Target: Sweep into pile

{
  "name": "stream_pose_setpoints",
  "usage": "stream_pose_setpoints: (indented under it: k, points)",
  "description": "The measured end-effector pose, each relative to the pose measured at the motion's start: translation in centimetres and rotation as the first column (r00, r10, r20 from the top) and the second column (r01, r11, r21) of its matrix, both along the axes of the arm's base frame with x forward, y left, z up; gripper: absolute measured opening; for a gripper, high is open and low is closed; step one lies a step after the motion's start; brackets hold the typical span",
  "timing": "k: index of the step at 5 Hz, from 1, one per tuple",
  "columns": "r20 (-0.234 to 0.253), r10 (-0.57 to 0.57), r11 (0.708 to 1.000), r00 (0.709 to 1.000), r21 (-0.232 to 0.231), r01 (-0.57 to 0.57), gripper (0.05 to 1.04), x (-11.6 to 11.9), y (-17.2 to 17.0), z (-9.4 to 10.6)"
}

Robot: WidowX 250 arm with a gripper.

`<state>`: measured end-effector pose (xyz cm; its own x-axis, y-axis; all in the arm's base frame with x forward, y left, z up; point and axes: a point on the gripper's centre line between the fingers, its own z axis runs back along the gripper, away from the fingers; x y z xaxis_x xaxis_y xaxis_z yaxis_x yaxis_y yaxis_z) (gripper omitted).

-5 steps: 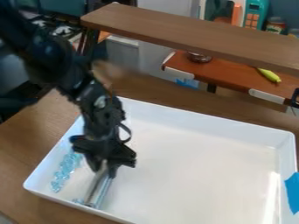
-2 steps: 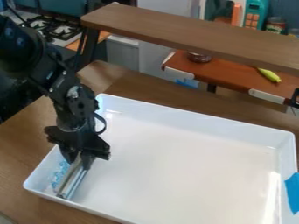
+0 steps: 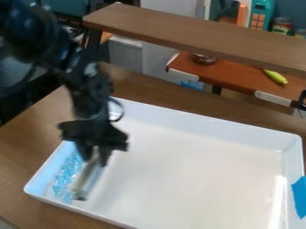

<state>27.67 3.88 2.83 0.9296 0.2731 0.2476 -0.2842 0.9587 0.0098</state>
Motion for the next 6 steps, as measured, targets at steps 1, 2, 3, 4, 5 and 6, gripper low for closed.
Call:
stream_pose_setpoints:
  k: [1,2,3,4,5,6]
  points:
    - [-0.014,0.045,0.998,0.999,-0.036,-0.045,0.354,1.9,-4.2,2.3]
    - [-0.075,0.08,0.995,0.994,-0.046,-0.084,0.354,3.2,-8.0,3.2]
    - [-0.096,0.089,0.994,0.991,-0.051,-0.094,0.354,5.5,-13.0,3.8]
    - [-0.083,0.082,0.996,0.993,-0.029,-0.085,0.354,7.3,-15.9,2.9]
    - [-0.07,0.048,0.999,0.996,-0.004,-0.048,0.354,8.7,-17.8,1.2]
    - [-0.04,-0.008,0.999,0.999,0.034,0.009,0.394,9.2,-18.6,-0.7]
